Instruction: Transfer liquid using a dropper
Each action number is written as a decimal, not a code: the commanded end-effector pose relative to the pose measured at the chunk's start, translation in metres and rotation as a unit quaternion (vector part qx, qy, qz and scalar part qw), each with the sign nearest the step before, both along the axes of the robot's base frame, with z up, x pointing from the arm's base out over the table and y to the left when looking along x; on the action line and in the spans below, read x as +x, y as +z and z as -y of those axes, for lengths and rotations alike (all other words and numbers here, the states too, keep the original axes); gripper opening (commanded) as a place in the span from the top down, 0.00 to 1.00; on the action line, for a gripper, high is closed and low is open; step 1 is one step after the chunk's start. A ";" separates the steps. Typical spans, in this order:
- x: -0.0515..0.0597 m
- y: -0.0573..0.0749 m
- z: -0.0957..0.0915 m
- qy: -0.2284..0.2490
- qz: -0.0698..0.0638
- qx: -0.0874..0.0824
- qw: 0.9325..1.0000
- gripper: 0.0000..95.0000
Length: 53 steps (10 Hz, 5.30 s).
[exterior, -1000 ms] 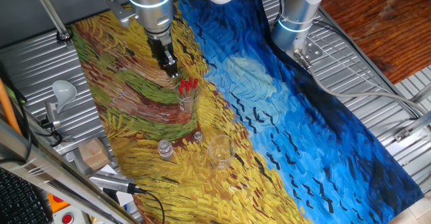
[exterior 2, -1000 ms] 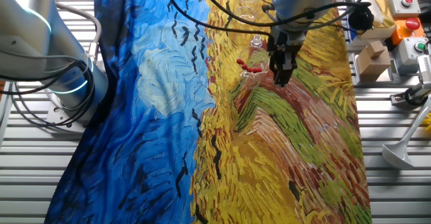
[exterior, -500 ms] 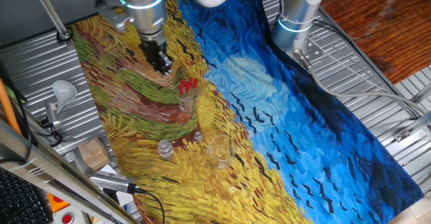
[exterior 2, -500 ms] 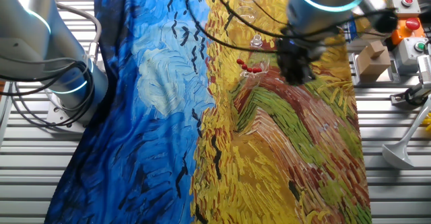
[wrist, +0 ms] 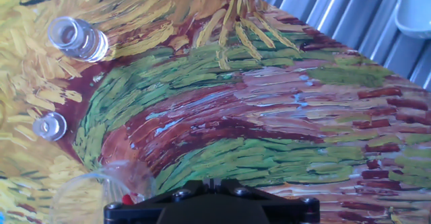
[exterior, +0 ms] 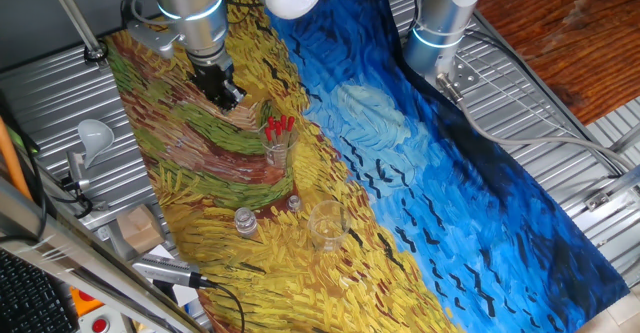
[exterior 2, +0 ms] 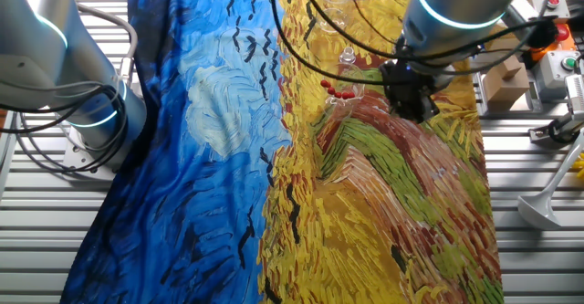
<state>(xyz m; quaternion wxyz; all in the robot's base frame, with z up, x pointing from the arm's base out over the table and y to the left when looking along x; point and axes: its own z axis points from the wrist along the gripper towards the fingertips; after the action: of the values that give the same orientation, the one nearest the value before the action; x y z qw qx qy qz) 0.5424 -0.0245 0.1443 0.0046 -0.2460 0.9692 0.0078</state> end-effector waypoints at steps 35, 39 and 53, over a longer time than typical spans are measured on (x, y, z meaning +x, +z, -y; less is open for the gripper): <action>-0.124 -0.002 -0.072 0.025 -0.025 0.018 0.999 0.80; -0.126 -0.006 -0.077 0.023 -0.023 0.018 0.999 0.80; -0.121 -0.015 -0.075 0.038 -0.009 0.021 0.999 0.80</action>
<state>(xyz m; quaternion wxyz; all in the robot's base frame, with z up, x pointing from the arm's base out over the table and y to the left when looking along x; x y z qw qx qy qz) 0.4218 0.0511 0.1287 0.0016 -0.2819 0.9589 0.0311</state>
